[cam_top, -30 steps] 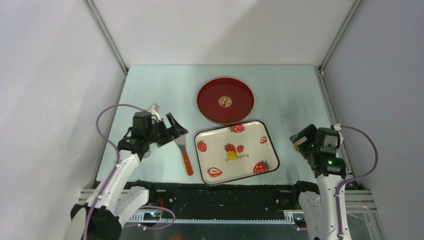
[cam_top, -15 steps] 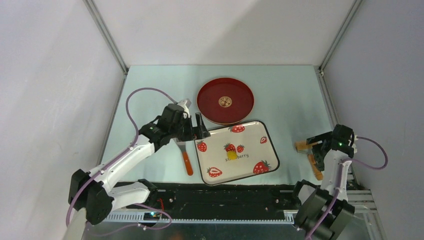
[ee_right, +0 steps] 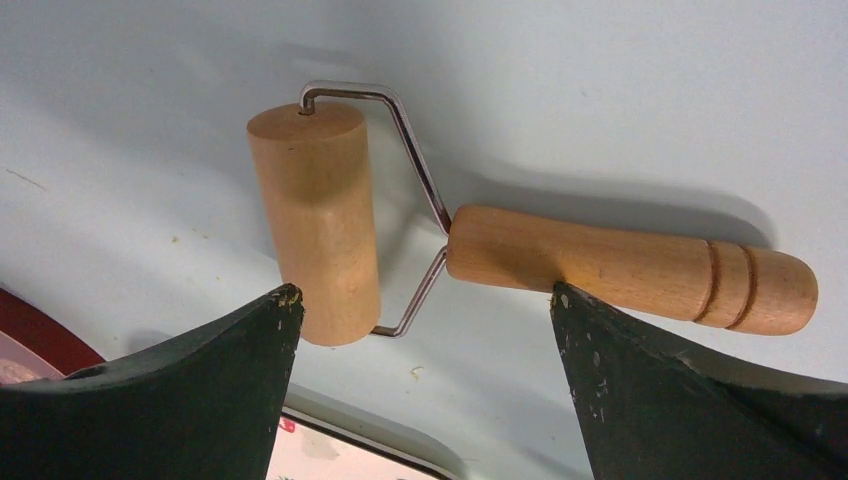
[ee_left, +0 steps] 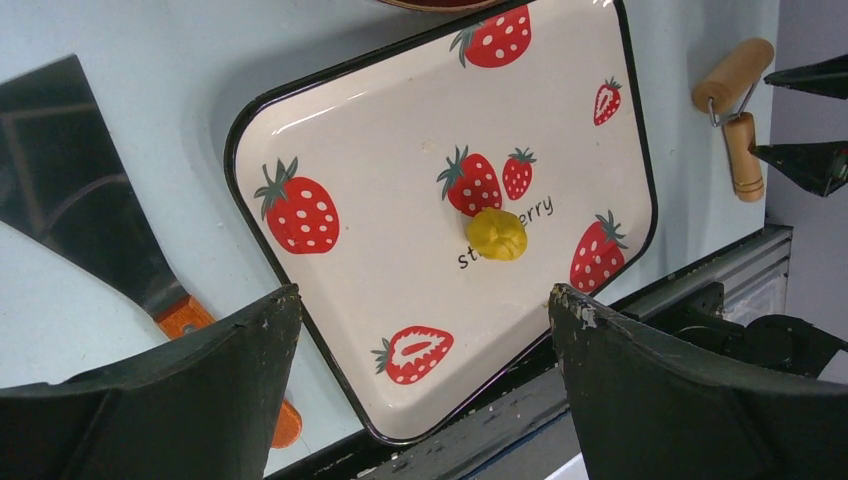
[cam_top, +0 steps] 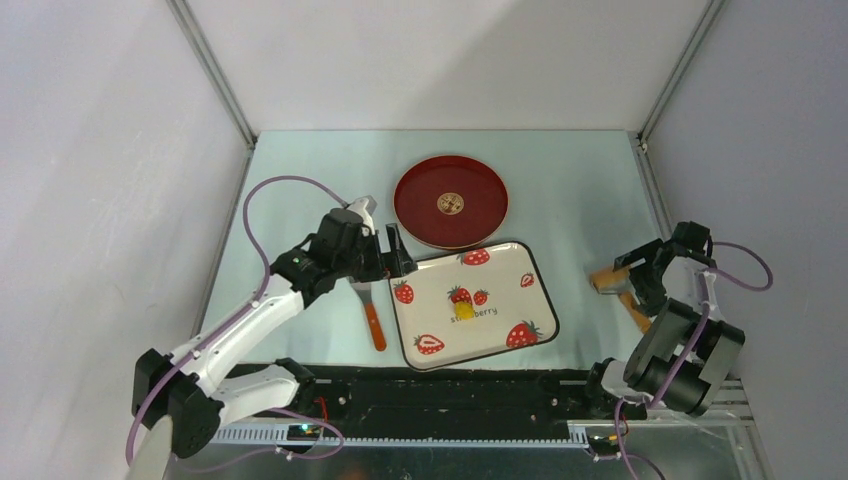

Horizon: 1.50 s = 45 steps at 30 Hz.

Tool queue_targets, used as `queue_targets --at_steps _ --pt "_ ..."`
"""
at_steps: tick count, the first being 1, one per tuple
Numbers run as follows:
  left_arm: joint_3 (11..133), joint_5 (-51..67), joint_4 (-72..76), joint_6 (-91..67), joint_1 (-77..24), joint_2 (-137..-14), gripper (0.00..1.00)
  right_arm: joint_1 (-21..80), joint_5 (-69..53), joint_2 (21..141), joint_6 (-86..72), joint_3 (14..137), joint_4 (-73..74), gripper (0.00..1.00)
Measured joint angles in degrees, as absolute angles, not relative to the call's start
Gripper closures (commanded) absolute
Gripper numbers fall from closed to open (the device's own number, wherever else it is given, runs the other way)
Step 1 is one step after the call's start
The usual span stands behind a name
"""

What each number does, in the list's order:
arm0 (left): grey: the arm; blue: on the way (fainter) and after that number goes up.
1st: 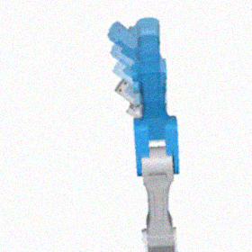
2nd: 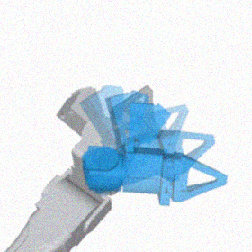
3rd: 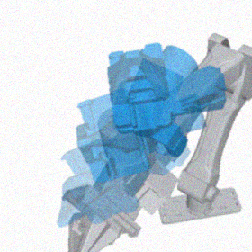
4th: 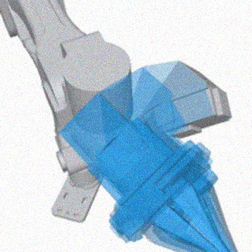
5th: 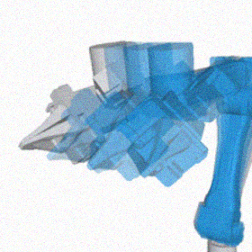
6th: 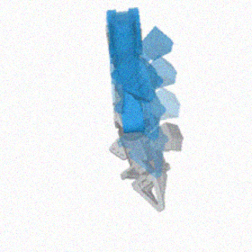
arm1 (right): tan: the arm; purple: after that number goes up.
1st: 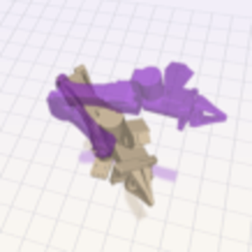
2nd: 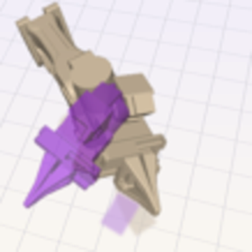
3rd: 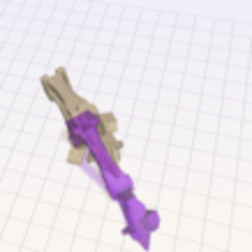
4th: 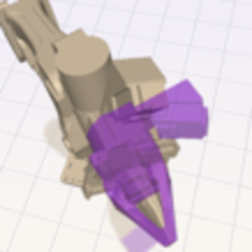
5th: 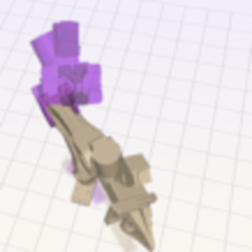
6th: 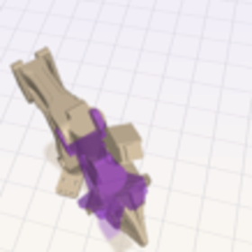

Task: Roll out the dumpling wrappers from the dough

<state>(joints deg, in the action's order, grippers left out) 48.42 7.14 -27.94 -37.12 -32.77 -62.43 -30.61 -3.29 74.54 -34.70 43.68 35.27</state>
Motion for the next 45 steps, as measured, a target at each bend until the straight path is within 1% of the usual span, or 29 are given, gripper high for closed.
queue_targets --at_steps 5,10,17,23,30,32,34,35,36,39,43,44,45 --pt "48.42 6.83 -28.1 -37.1 -32.77 -62.13 0.02 -27.79 -4.56 78.59 -33.76 46.44 33.87 0.01" --pt "48.38 6.57 -28.45 -37.1 -32.77 -62.13 0.02 -20.75 -6.42 86.08 -32.25 47.7 31.99 0.01" --pt "48.31 6.35 -29.26 -37.1 -32.8 -62.13 0.02 -11.64 -5.74 92.58 -28.45 54.72 33.36 0.01" --pt "48.31 6.15 -29.78 -37.1 -32.77 -62.15 0.02 -4.27 -2.61 93.12 -23.49 58.11 34.87 0.01" --pt "47.83 6.15 -29.78 -37.1 -32.77 -62.15 0.02 3.97 2.35 93.08 -18.74 58.78 37.1 0.01" --pt "47.62 6.15 -30.0 -37.12 -32.8 -62.15 0.02 3.7 2.09 92.77 -18.94 58.74 37.87 0.01" --pt "47.59 6.15 -30.09 -37.1 -32.77 -62.19 0.02 1.87 0.36 91.35 -19.94 58.17 38.02 0.08" --pt "47.59 6.15 -30.11 -37.12 -32.8 -62.19 0.02 0.25 -1.19 89.89 -20.73 57.43 37.87 0.13" --pt "47.59 6.15 -30.11 -37.12 -32.77 -62.19 0.02 -1.28 -2.76 88.47 -21.47 56.58 37.58 0.14" --pt "47.59 6.17 -30.15 -37.17 -32.8 -62.19 0.0 -9.34 -10.35 81.73 -25.28 51.33 34.63 0.19" --pt "47.59 6.17 -30.15 -37.58 -32.77 -62.19 0.02 -19.38 -18.81 74.83 -30.44 43.35 30.94 0.2" --pt "47.59 6.13 -30.15 -37.6 -32.8 -62.19 0.01 -20.8 -20.4 74.06 -31.57 41.87 30.5 0.24" --pt "47.59 6.11 -30.15 -37.63 -32.8 -62.13 0.01 -21.8 -21.47 73.63 -32.4 40.77 30.2 0.26"
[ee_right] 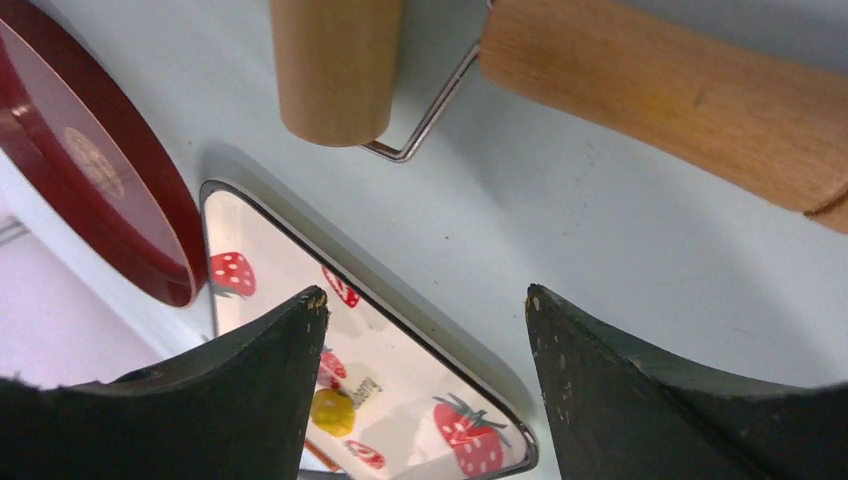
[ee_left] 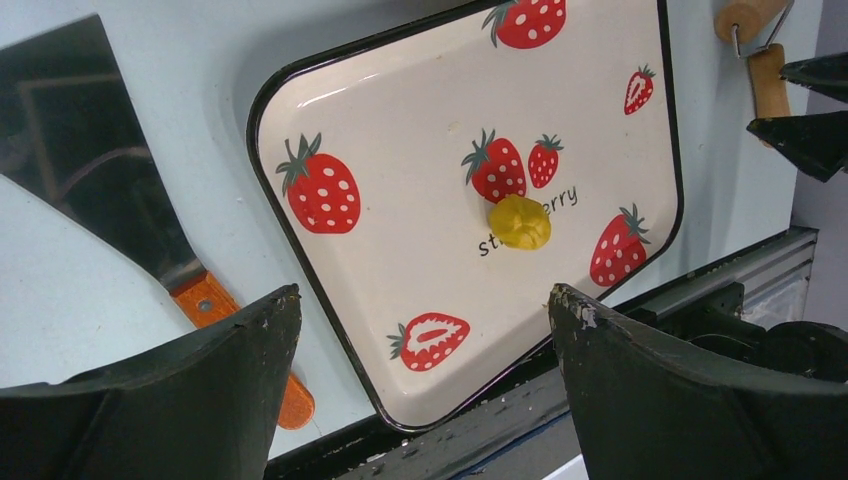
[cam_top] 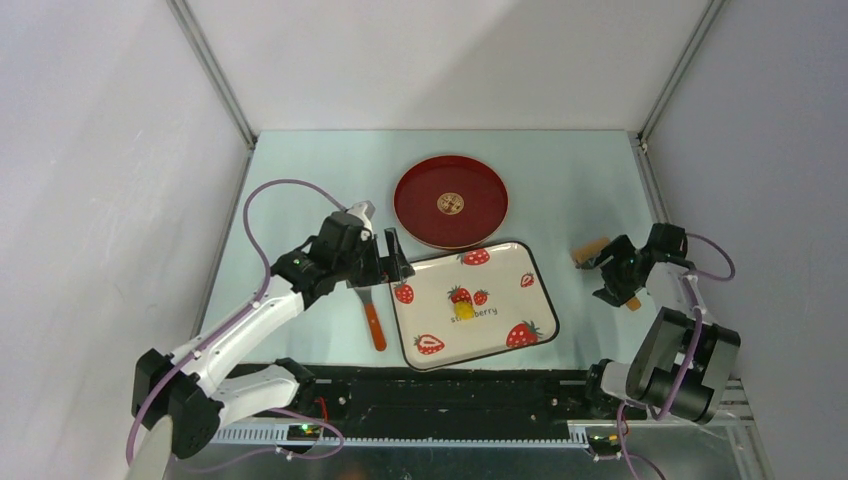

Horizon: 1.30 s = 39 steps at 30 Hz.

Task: Roll out the dumpling wrappers from the dough

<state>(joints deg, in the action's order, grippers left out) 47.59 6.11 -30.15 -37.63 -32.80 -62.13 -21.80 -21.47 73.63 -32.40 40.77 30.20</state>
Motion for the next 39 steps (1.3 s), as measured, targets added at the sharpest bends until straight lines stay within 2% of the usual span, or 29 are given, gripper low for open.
queue_targets --at_steps 6,7,9,16,30,33,39 --pt "47.64 3.99 -30.2 -38.11 -32.77 -58.35 0.0 -25.04 -24.62 74.11 -36.51 37.82 27.29 0.43" --pt "47.72 3.55 -30.2 -38.13 -32.77 -57.01 0.0 -25.39 -24.77 74.74 -37.19 37.6 26.5 0.5" --pt "48.05 3.01 -30.13 -38.15 -32.77 -54.89 0.0 -25.85 -24.86 76.4 -38.33 37.34 24.86 0.53" --pt "48.49 1.58 -29.69 -38.06 -32.77 -50.46 0.0 -27.46 -24.77 82.59 -41.69 37.21 19.44 0.57" --pt "48.49 1.65 -29.71 -37.98 -32.77 -50.7 0.0 -29.12 -25.8 86.48 -42.5 38.17 14.66 0.53" --pt "48.49 1.67 -29.71 -37.98 -32.77 -51.16 0.0 -29.23 -25.69 86.48 -42.44 38.22 14.61 0.55" --pt "48.49 1.78 -29.71 -37.95 -32.77 -52.62 0.0 -29.43 -24.51 88.92 -41.8 40.27 14.61 0.72"
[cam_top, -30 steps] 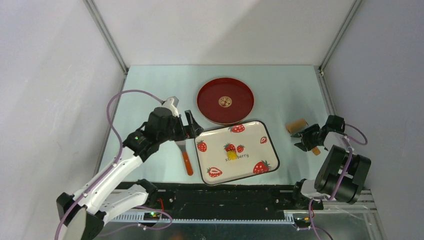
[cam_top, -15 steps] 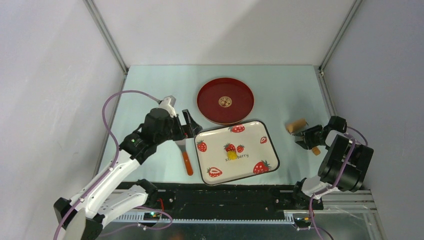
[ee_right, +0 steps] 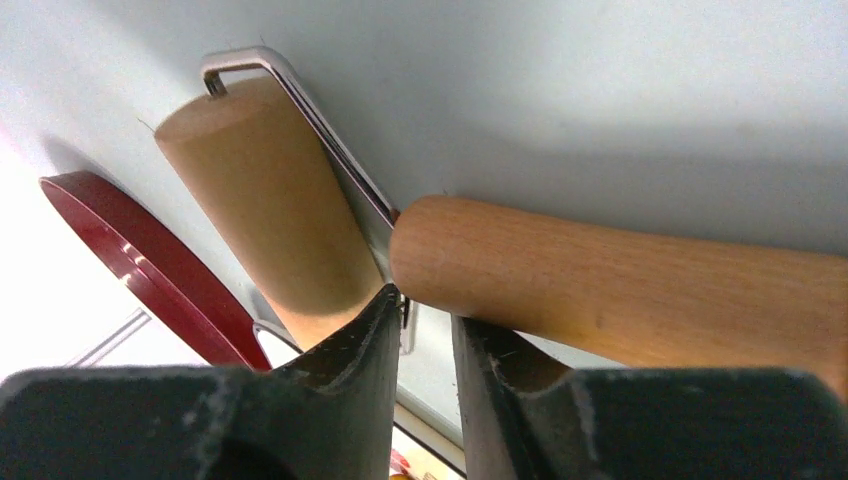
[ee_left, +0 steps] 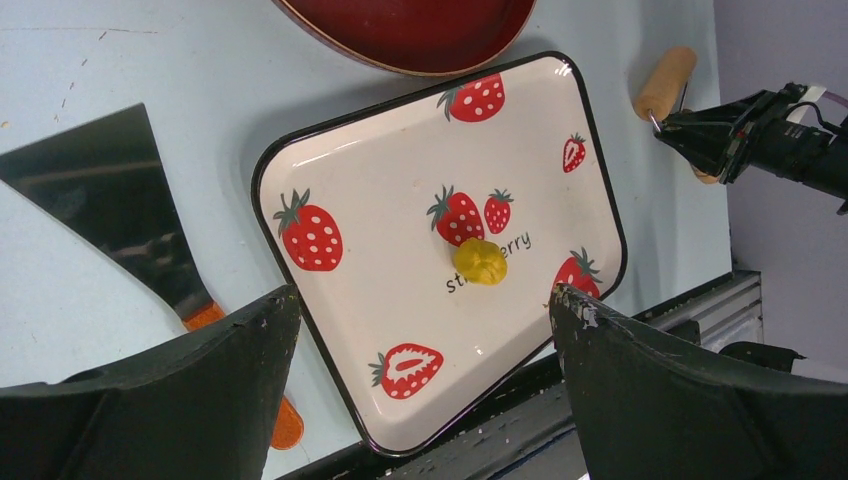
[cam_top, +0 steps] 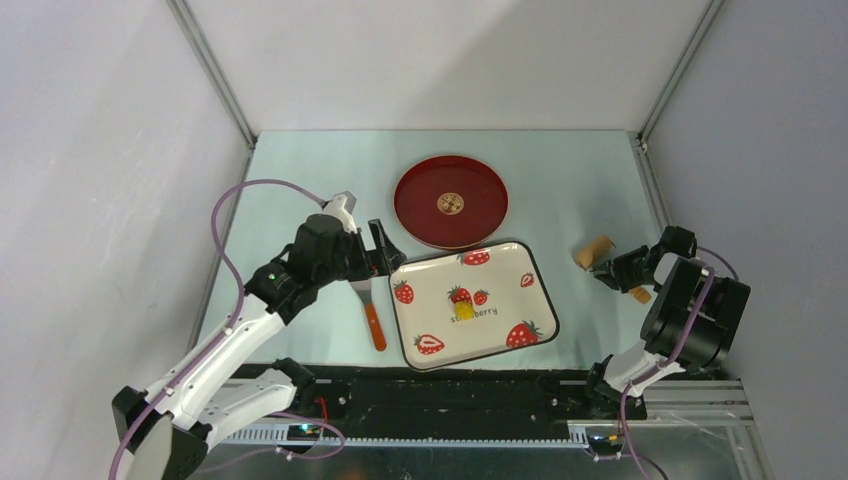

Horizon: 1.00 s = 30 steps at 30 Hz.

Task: Roll out the dumpling wrappers from the dough

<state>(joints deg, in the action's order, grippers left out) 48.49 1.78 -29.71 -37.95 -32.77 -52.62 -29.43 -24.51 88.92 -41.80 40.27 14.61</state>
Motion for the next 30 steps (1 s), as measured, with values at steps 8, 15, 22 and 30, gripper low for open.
queue_targets --at_steps 8,15,22,30 --pt "48.49 2.13 -29.71 -37.95 -32.77 -52.88 0.0 -28.51 -21.96 92.33 -39.99 44.4 16.23 0.86" --pt "48.49 2.17 -29.71 -37.95 -32.77 -52.86 0.0 -22.52 -16.49 96.82 -34.28 52.36 21.54 1.0" --pt "48.49 2.2 -29.71 -37.95 -32.77 -52.82 0.0 -17.91 -13.17 97.03 -29.23 54.35 25.58 1.0" --pt "48.47 2.66 -29.71 -37.85 -32.77 -52.8 0.0 -14.76 -11.18 93.86 -22.9 54.35 31.64 1.0"
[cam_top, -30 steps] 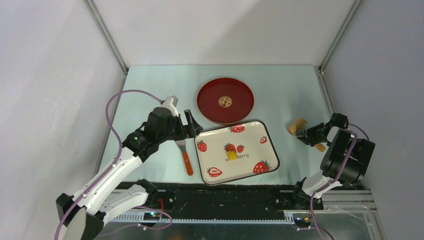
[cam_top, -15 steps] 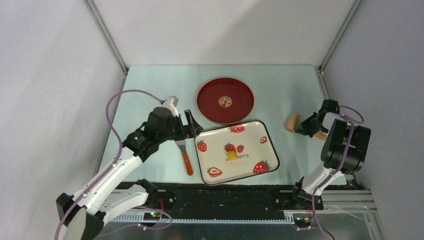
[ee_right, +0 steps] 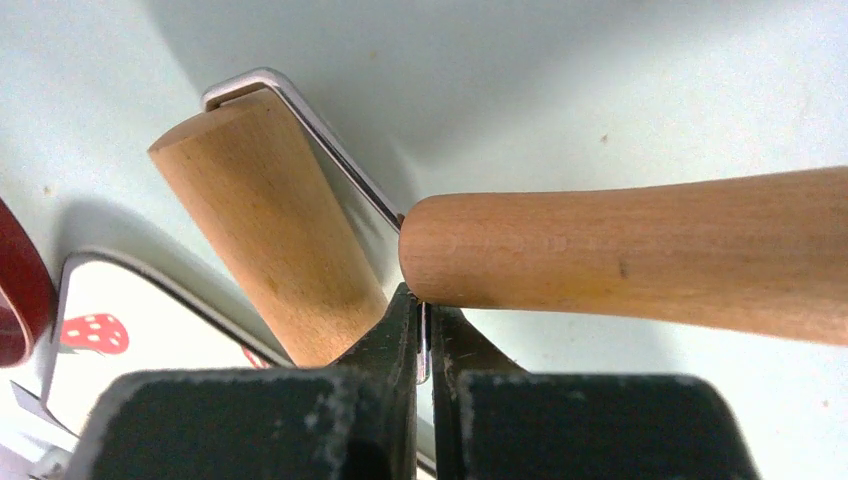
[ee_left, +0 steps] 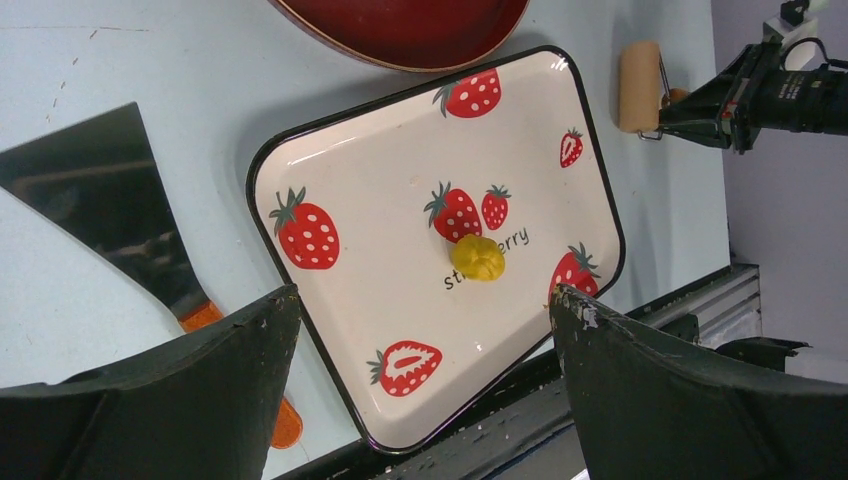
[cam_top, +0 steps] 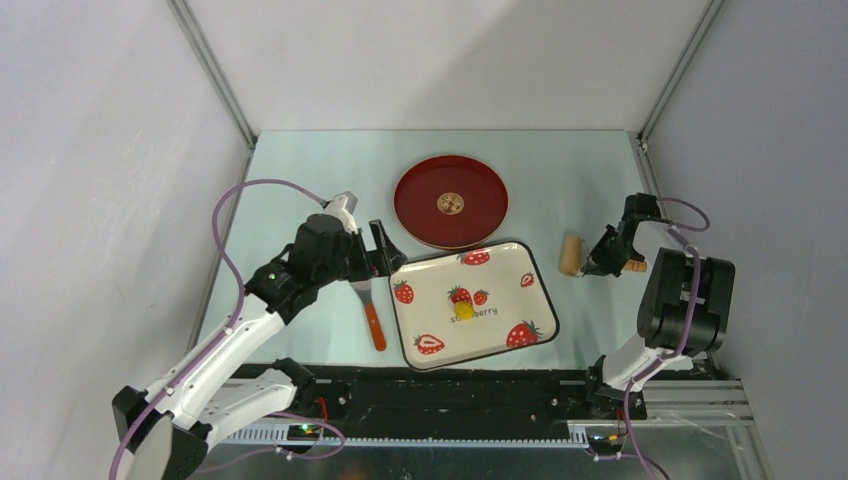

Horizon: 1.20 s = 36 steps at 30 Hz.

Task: Roll out the dumpling wrappers from the dough

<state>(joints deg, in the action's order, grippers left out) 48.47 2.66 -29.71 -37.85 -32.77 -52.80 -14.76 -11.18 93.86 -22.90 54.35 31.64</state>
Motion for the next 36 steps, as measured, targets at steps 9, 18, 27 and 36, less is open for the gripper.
queue_targets --at_steps 9,18,27,36 --pt "48.47 3.29 -29.71 -37.43 -32.77 -52.8 0.0 -10.63 -9.69 84.64 -19.57 52.73 36.23 1.0" --pt "48.45 4.69 -29.71 -36.38 -32.8 -52.99 0.0 -7.57 -9.96 77.21 -19.4 50.13 40.47 1.0" --pt "48.45 5.15 -29.74 -35.94 -32.88 -55.09 0.0 -0.16 -10.2 69.3 -20.43 50.13 42.7 1.0" --pt "48.49 5.39 -29.74 -33.93 -33.21 -56.51 0.0 2.92 -9.21 70.35 -21.17 50.15 43.09 1.0"
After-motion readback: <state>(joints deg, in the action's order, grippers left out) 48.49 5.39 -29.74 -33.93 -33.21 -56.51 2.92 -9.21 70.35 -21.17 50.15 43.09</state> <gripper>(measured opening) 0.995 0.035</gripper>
